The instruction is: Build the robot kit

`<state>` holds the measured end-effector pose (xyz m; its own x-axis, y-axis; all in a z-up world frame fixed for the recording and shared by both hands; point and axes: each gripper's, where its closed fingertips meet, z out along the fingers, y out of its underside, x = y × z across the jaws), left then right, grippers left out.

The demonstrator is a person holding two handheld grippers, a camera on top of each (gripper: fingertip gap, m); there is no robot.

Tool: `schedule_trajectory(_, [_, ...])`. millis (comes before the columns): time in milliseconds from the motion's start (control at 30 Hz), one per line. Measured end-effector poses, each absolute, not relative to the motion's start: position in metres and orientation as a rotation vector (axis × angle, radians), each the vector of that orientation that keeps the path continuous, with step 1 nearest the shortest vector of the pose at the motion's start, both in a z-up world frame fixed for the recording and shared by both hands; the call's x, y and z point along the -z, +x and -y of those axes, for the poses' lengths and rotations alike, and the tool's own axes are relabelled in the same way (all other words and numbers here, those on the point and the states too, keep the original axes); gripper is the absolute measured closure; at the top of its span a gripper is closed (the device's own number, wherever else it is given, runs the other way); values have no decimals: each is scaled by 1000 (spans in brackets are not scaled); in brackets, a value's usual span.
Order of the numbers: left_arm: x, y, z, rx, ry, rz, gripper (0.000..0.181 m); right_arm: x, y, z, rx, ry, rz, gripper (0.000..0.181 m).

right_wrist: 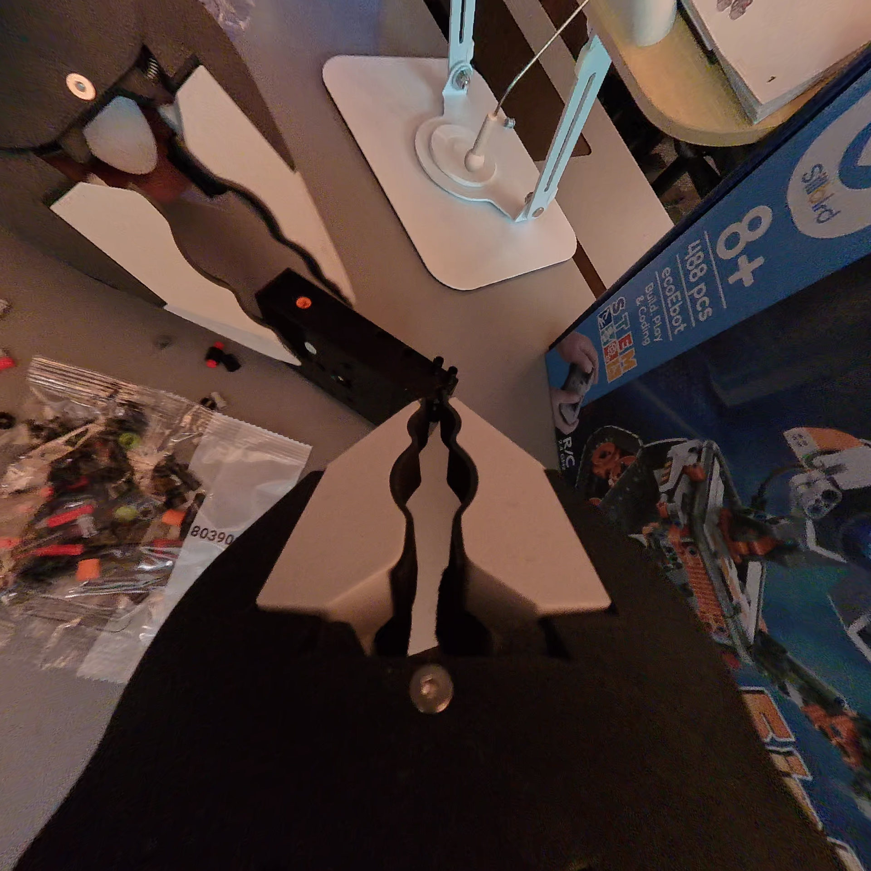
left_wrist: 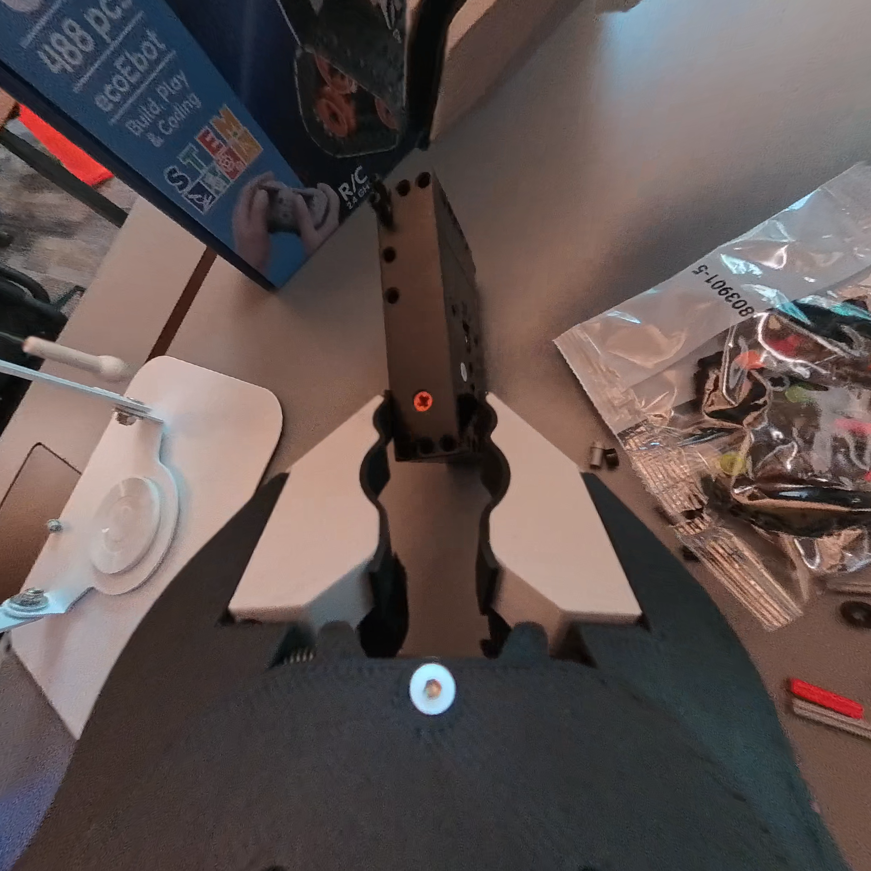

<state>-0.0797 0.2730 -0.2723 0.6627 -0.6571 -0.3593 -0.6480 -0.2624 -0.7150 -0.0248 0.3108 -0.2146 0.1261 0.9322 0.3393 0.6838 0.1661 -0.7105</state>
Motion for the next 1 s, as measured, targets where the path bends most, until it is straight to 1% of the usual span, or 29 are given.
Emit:
schedule_trajectory(167, [269, -72, -272, -68, -1905, -1082, 154, 225, -24, -314, -328, -1589, 1647, 179])
schedule_trajectory(567, [265, -63, -274, -131, -1872, -1090, 155, 234, -13, -313, -119, -1529, 1700, 180])
schedule_trajectory(1000, [268, -62, -273, -73, -1906, -1060, 156, 235, -12, -311, -399, -1656, 1516, 180])
